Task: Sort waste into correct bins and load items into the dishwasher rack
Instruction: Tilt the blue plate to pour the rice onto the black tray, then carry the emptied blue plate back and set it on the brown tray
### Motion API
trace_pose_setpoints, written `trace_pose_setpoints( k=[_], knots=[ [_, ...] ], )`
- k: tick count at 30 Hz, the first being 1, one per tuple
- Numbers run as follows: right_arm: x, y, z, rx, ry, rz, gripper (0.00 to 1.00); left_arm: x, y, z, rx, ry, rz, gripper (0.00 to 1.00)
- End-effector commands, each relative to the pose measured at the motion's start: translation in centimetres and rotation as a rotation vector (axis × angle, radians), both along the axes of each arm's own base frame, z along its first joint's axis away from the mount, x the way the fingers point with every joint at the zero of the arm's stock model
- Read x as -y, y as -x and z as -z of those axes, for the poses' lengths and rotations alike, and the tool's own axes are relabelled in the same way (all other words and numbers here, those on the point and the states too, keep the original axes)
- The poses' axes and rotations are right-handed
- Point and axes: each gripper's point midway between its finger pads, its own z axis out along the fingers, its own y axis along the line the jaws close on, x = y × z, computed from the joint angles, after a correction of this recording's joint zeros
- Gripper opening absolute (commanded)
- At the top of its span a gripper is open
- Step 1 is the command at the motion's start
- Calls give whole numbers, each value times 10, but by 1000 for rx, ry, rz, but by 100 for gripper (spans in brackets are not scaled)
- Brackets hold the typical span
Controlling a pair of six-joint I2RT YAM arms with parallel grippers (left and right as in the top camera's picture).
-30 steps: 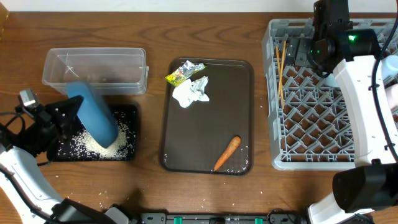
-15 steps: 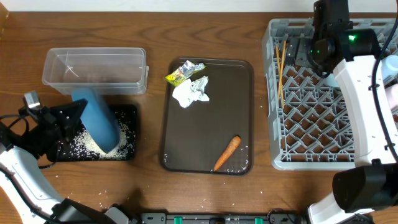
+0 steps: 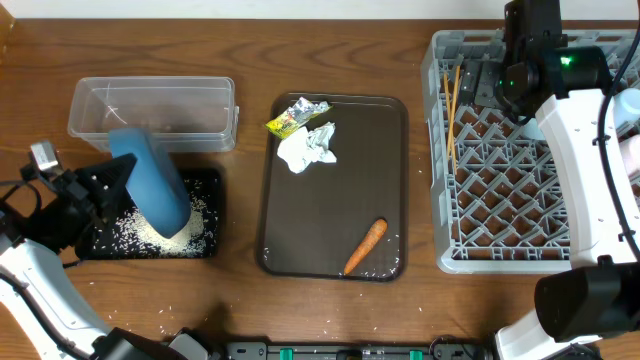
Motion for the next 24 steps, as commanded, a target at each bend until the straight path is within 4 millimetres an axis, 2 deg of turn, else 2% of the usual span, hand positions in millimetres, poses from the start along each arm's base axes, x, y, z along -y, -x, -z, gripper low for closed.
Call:
trace_pose_setpoints(
  k=[1, 6, 9, 11, 20, 24],
  knots=[
    [-3, 1, -3, 7, -3, 2, 99, 6, 2, -18, 60, 38, 27, 6],
    [-3, 1, -3, 7, -3, 2, 99, 20, 5, -25, 50, 57, 55, 6],
    [-3, 1, -3, 7, -3, 2, 99, 45, 9, -35, 91, 4, 125, 6],
    [-3, 1, -3, 7, -3, 2, 99, 65, 11, -35, 85, -59, 167, 6],
    [-3, 1, -3, 7, -3, 2, 99, 155, 24, 6, -70, -448, 355, 6],
    [-3, 1, -3, 7, -3, 2, 99, 203, 35, 15, -31, -533, 526, 6]
  ],
)
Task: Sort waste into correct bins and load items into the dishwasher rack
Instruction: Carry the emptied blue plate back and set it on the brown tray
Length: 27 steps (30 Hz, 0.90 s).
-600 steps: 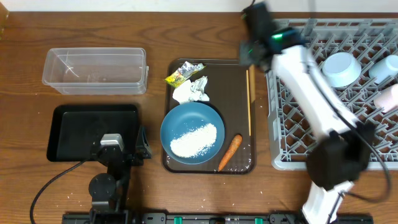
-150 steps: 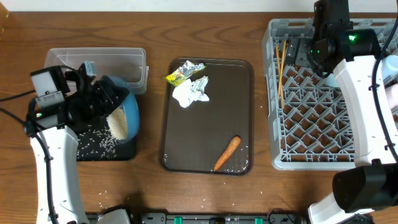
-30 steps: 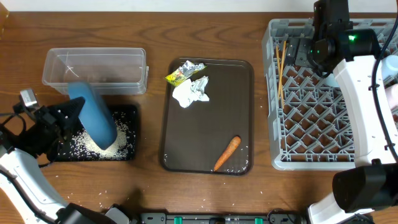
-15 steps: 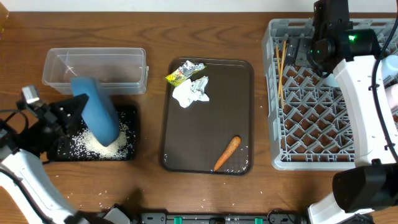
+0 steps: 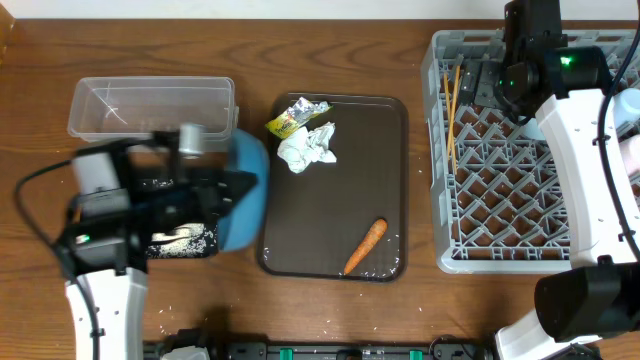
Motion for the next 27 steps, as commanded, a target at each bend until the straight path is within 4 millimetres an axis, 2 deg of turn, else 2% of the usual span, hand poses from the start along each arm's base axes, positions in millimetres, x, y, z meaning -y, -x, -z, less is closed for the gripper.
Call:
trace_pose_setpoints(
  k=[1, 4, 10, 16, 22, 27],
  knots=[
    [-3, 1, -3, 7, -3, 2, 99, 28, 2, 13, 21, -120, 83, 6],
    [-3, 1, -3, 7, -3, 2, 99, 58, 4, 24, 49, -189, 171, 6],
    [-3, 1, -3, 7, -3, 2, 99, 85, -14, 69, 6, -384, 165, 6],
    [-3, 1, -3, 7, -3, 2, 99, 119, -23, 102, 4, -436, 242, 6],
    [-3, 1, -3, 7, -3, 2, 99, 135, -29, 138, -22, -516, 272, 6],
    [-3, 1, -3, 7, -3, 2, 99, 139, -32, 159, -59, -534, 286, 6]
  ],
)
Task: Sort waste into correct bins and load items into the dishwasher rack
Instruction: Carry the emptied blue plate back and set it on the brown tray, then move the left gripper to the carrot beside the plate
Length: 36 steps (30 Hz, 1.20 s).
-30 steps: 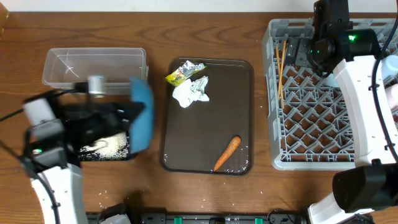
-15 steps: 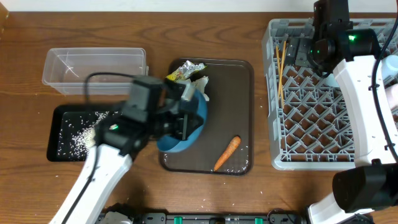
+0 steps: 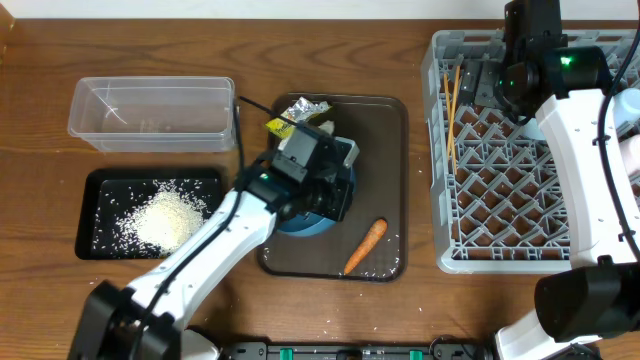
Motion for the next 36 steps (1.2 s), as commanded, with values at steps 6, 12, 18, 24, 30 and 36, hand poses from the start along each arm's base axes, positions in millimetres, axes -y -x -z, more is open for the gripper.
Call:
trace_pose_setpoints(
  k=[6, 12, 18, 24, 30, 36],
  knots=[
    [-4, 1, -3, 7, -3, 0, 99, -11, -17, 23, 23, -101, -57, 11],
    [-4, 1, -3, 7, -3, 0, 99, -10, -19, 17, 34, -91, -60, 39],
    [-4, 1, -3, 7, -3, 0, 99, -9, -18, -8, 72, -45, -80, 51],
    [-3, 1, -3, 7, -3, 2, 99, -25, -13, -57, 164, 6, -121, 55],
    [-3, 1, -3, 8, -4, 2, 99, -132, -23, -88, 180, -88, -634, 55],
    [-20, -44, -32, 223, -91, -27, 99, -250, -2, -101, 169, -195, -1048, 68]
  ],
)
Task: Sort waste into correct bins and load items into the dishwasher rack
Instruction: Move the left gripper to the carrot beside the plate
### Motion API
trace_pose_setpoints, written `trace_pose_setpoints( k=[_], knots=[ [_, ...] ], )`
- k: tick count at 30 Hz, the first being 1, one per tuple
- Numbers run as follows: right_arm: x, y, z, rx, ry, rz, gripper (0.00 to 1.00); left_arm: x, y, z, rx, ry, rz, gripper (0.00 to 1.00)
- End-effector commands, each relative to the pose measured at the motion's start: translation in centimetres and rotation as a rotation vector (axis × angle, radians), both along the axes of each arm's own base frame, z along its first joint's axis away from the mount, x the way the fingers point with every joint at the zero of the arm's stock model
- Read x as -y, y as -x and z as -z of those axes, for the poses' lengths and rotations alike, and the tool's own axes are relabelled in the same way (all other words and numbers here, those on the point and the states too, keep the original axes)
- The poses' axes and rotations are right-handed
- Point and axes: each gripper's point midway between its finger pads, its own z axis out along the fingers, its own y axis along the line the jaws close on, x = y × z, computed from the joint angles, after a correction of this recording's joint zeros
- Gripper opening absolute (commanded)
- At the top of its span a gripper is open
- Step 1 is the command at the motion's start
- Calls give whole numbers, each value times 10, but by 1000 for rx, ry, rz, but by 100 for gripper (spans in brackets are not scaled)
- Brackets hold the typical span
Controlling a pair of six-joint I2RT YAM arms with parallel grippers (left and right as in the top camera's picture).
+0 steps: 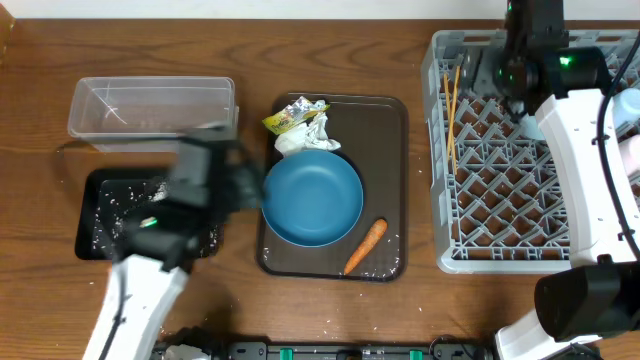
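A blue bowl point(312, 198) lies flat, open side up, on the brown tray point(385, 130), partly covering a crumpled white tissue point(303, 140). A yellow wrapper point(284, 121) lies at the tray's back and an orange carrot point(365, 245) at its front right. My left gripper point(250, 186) is motion-blurred just left of the bowl's rim; whether it touches the bowl is unclear. The right gripper point(517, 88) hangs over the back of the grey dishwasher rack point(500, 200), with its fingers hidden under the wrist.
A black tray point(100, 215) with scattered rice lies at the left, mostly under my left arm. Behind it stands a clear plastic container point(150, 108). Chopsticks point(452, 100) stand in the rack's left side. Rice grains dot the table near the front edge.
The bowl was held tilted over the brown tray's middle; it now lies flat on that tray. My left arm has moved back to the left, over the black tray.
The left gripper held the blue bowl upended over the black tray, on a heap of rice. Then the bowl was at that tray's right edge, then tilted over the brown tray. Now it rests there, and the rice stays in the black tray. The right arm stayed over the rack.
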Motion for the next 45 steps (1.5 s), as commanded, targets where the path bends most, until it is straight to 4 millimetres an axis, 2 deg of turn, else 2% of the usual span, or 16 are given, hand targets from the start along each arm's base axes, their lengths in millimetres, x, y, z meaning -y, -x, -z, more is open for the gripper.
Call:
trace_pose_setpoints(
  k=[1, 3, 5, 6, 8, 12, 14, 17, 20, 23, 33, 36, 37, 38, 42, 45],
  knots=[
    [-14, -8, -11, 53, -58, -25, 99, -65, 11, -12, 15, -54, -283, 69],
    [-26, -5, -9, 39, -132, -45, 99, -94, 25, -7, -31, -78, -390, 72],
    [-50, 8, -2, -29, -243, -125, 99, -114, 37, 0, -82, -80, -469, 77],
    [-66, 20, 2, -81, -318, -179, 99, -122, 42, 3, -103, -81, -502, 82],
    [-103, 33, -6, -108, -462, -344, 99, -131, 49, 8, -136, -81, -544, 84],
    [-158, 60, -16, -121, -577, -647, 99, -136, 55, 16, -185, -82, -565, 87],
    [-171, 66, -13, -133, -552, -679, 99, -136, 55, 18, -196, -82, -565, 88],
    [-184, 82, 2, -203, -471, -682, 99, -136, 54, 20, -203, -83, -565, 89],
    [-193, 88, 12, -216, -364, -682, 99, -136, 54, 20, -203, -82, -565, 91],
    [-192, 87, 19, -215, -248, -637, 99, -132, 52, 20, -199, -61, -553, 93],
    [-215, 103, 21, -230, -228, -691, 99, -104, 45, 22, -206, 85, -465, 94],
    [-217, 104, 21, -231, -227, -696, 99, -81, 42, 21, -215, 194, -388, 91],
    [-217, 104, 21, -229, -224, -695, 99, -72, 40, 19, -209, 224, -333, 81],
    [-214, 102, 21, -223, -209, -685, 99, -57, 36, 16, -191, 254, -223, 75],
    [-200, 83, 20, -161, -109, -620, 99, -5, 36, 3, -132, 299, 151, 73],
    [-179, 65, 18, -109, 0, -536, 99, 21, 45, 3, -141, 277, 308, 73]
  ],
)
